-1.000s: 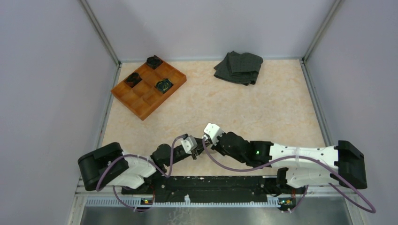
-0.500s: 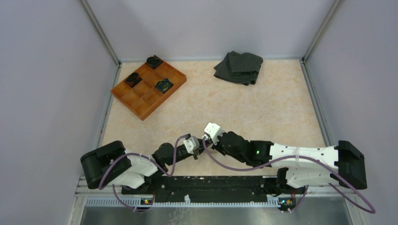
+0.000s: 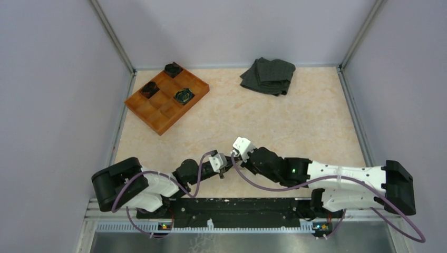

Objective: Remove the keys from the keyring

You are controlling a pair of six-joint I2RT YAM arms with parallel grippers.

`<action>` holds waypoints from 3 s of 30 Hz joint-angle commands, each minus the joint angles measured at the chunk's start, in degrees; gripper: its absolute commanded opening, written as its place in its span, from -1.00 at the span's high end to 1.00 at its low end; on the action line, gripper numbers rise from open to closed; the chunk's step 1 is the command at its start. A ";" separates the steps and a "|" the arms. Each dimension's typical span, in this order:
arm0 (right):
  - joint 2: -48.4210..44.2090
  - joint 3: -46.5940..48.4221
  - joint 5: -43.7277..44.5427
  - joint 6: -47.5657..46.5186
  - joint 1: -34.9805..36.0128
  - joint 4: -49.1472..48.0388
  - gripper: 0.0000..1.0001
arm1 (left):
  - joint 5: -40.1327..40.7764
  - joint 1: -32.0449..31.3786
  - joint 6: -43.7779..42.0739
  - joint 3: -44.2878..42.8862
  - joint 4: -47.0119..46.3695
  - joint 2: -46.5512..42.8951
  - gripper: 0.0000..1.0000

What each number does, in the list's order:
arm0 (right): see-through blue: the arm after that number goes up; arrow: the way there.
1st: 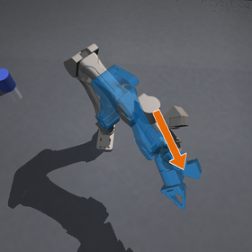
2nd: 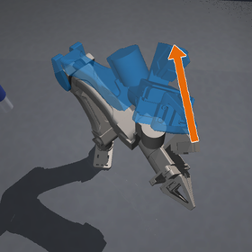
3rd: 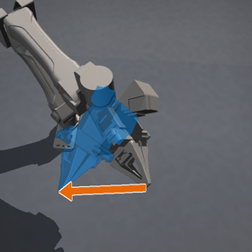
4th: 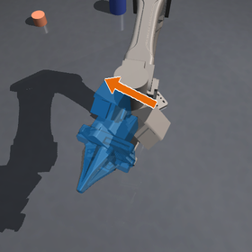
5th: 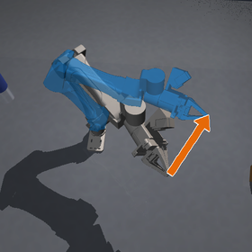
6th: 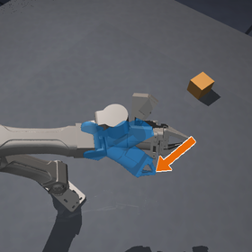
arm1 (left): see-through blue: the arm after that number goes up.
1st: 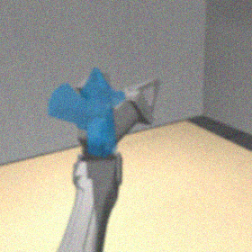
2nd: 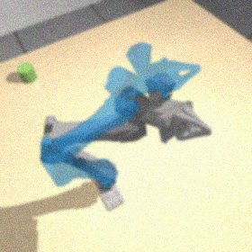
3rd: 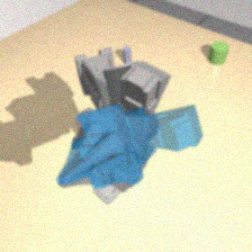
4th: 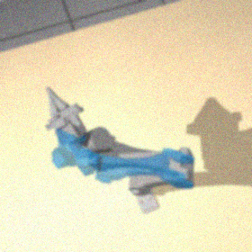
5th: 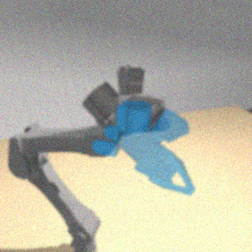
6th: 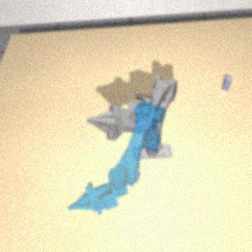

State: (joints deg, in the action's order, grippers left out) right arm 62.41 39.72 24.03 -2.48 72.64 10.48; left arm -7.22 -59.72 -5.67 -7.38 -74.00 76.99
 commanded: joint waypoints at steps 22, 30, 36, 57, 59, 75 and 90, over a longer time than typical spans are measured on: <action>2.87 2.22 0.89 3.87 -4.34 6.96 1.00 | -1.30 -2.17 -9.47 0.18 2.22 -5.33 1.00; 3.96 4.59 -1.84 7.37 -4.98 6.93 1.00 | 6.24 -7.03 -19.77 -1.15 7.50 -5.62 1.00; 4.78 5.28 -5.28 9.21 -5.66 6.34 1.00 | 12.45 -11.18 -26.28 -2.32 9.04 -4.12 1.00; 1.50 4.93 -14.14 5.02 -6.76 3.30 1.00 | 22.21 -14.77 -16.52 -1.53 2.69 -0.66 0.49; 1.04 4.91 -14.54 4.45 -6.78 3.64 1.00 | 21.94 -14.28 -15.37 -1.71 2.49 -0.40 0.49; 0.20 5.53 -14.84 2.75 -6.29 6.41 1.00 | 19.14 -9.74 -10.22 -1.31 1.11 0.21 0.44; 0.35 6.59 -15.54 2.74 -6.11 6.90 1.00 | 17.16 -9.54 -11.92 -3.40 0.32 1.51 0.46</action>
State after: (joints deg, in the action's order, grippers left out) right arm 64.45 43.64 9.76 0.56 66.26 18.26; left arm 9.89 -69.41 -17.10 -9.10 -69.08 77.69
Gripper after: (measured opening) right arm 0.018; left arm 0.270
